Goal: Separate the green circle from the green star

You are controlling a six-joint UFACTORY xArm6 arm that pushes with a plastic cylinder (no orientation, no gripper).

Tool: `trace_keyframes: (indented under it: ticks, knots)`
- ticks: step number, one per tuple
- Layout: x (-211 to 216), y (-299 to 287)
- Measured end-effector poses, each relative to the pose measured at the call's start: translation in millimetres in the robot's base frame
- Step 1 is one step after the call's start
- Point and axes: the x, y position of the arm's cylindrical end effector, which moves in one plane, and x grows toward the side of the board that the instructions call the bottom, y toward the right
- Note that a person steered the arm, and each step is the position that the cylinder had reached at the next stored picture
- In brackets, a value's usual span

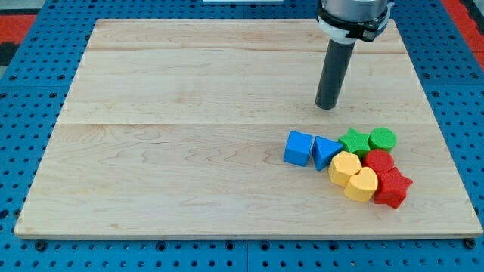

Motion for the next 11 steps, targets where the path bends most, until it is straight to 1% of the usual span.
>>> trace_keyframes:
  ticks: [1, 2, 3, 4, 5, 6, 7, 8, 9, 10, 11]
  knots:
    - [-1, 2]
    - [-9, 21]
    - [-8, 61]
    - [61, 97]
    - [132, 103]
    - [135, 73]
    - [125, 66]
    - [107, 62]
    - [92, 28]
    - [93, 35]
    - [100, 58]
